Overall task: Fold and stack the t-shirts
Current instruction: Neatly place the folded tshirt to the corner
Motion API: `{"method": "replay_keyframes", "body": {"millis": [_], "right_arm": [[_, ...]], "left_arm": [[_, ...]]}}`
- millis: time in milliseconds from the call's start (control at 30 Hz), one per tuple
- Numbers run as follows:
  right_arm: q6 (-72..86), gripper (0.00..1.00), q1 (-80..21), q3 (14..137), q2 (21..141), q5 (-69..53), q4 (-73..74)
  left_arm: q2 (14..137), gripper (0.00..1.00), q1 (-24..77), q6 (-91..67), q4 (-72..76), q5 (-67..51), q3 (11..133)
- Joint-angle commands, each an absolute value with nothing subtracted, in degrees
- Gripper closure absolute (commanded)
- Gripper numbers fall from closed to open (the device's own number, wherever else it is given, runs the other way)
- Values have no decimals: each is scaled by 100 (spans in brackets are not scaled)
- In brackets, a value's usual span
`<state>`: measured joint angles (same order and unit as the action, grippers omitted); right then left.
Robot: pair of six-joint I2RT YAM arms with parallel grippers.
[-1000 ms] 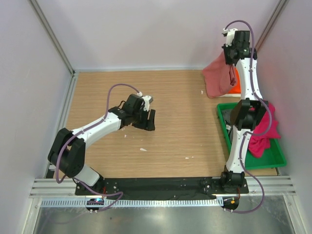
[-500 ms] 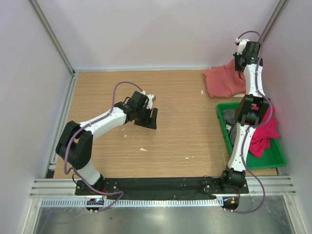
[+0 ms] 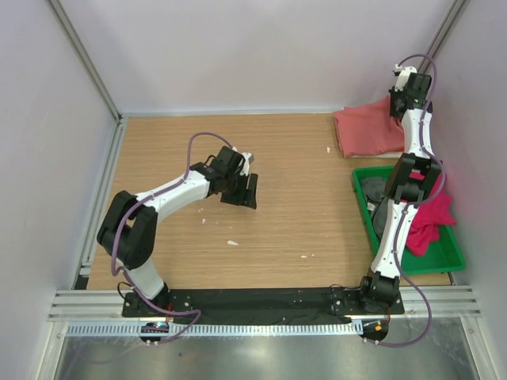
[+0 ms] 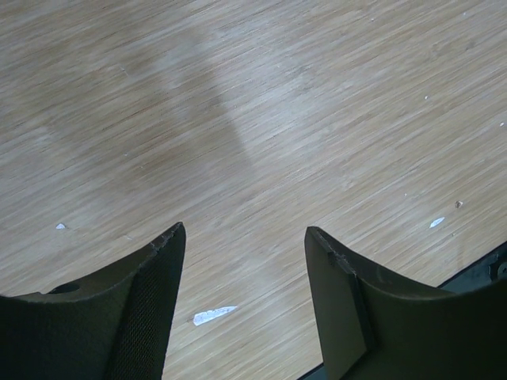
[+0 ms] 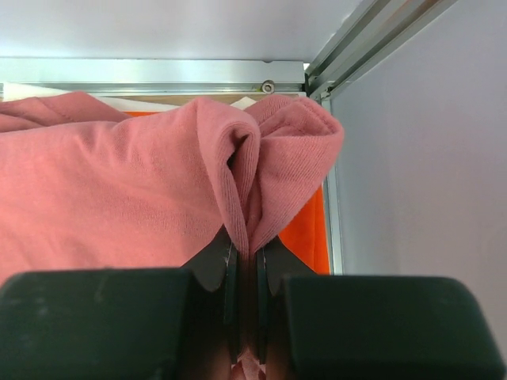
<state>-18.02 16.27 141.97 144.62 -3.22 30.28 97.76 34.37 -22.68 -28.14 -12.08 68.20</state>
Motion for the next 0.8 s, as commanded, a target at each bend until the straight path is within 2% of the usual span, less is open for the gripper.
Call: {"method": "replay_keyframes", "body": {"millis": [0, 600, 633, 667, 700, 767], "right_arm": [[-1767, 99, 1758, 14528, 14484, -290, 2347], [-1722, 99, 1898, 14133, 14748, 0, 1978], [-1749, 93, 1898, 14142, 14765, 296, 1969], [-1775, 83, 1898, 14107, 14766, 403, 1882], [-1845, 60, 1898, 14080, 14774, 544, 1811], [-1898, 59, 1890, 14132, 14739, 676, 1767]], "left_arm": [[9852, 37, 3419, -2408, -2812, -1327, 7066], [10116, 38, 3419, -2452, -2856, -1485, 7198], [10125, 37, 3419, -2452, -2856, -1494, 7198], [10134, 38, 3419, -2452, -2856, -1520, 7198], [10134, 38, 3419, -2452, -2856, -1503, 7190], [10134, 38, 3419, -2443, -2874, -1512, 7189]]}}
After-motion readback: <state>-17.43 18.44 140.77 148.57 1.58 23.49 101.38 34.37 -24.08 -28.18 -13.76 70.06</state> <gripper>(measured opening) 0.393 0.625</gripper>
